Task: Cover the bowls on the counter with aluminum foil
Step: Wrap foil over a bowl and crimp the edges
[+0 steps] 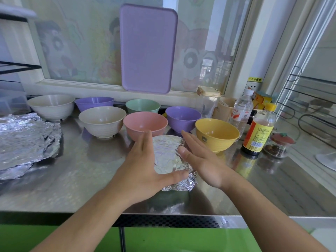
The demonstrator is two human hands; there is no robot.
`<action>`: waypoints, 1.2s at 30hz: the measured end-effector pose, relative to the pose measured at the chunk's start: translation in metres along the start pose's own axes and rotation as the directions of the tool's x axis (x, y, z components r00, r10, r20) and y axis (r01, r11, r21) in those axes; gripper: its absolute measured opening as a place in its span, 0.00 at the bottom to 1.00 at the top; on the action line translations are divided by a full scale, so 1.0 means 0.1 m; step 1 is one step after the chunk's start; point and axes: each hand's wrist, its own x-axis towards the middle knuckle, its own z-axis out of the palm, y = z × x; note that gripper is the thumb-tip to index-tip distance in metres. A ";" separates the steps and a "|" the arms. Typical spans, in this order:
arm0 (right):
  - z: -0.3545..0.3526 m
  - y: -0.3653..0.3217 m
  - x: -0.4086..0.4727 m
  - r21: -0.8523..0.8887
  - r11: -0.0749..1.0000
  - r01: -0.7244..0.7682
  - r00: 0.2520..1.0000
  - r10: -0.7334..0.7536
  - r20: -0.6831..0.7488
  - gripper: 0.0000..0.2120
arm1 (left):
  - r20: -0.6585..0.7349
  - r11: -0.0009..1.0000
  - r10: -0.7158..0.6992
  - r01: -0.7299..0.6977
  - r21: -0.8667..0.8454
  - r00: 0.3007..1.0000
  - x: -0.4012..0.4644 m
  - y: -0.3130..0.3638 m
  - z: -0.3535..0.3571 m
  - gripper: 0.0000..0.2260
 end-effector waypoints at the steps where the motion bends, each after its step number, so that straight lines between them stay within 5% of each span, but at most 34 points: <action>1: 0.03 0.01 0.02 -0.025 1.000 0.012 1.000 -0.012 -0.007 0.36 | -0.012 1.000 -0.008 0.008 0.015 1.000 0.00 0.02 0.03 0.59; 5: 0.11 0.08 0.00 -0.002 1.000 0.025 0.999 -0.025 -0.046 0.39 | -0.026 0.999 0.025 -0.026 -0.026 0.999 0.01 -0.07 0.07 0.51; 10: 0.02 0.08 -0.19 -0.226 0.974 -0.022 0.998 0.008 -0.065 0.41 | 0.106 0.955 0.029 0.003 -0.297 0.994 0.03 -0.19 -0.07 0.39; 12: -0.02 0.07 -0.18 -0.270 0.963 -0.027 0.990 -0.012 -0.142 0.43 | 0.162 0.929 -0.001 0.061 -0.364 0.987 0.04 -0.22 -0.16 0.46; 14: -0.07 0.04 -0.08 -0.224 0.974 -0.038 0.981 -0.006 -0.193 0.43 | 0.168 0.943 -0.028 0.082 -0.322 0.985 0.06 -0.20 -0.18 0.56; 19: -0.03 -0.05 0.16 -0.140 0.990 0.020 0.998 -0.027 -0.048 0.31 | -0.064 0.999 -0.017 0.014 -0.049 0.998 0.02 0.13 0.10 0.51; 23: 0.04 -0.01 0.12 -0.124 0.992 -0.002 0.998 -0.006 -0.060 0.32 | -0.130 0.995 0.004 -0.017 -0.100 0.992 0.01 0.06 0.18 0.50; 31: -0.10 0.00 -0.15 -0.105 0.994 -0.032 0.999 0.030 -0.020 0.44 | 0.047 0.954 0.066 -0.050 -0.295 0.997 0.09 -0.20 -0.01 0.45; 36: -0.15 0.10 -0.12 -0.048 0.999 0.024 0.993 -0.018 0.121 0.58 | 0.002 0.948 0.050 -0.047 -0.316 0.999 0.03 -0.10 0.11 0.46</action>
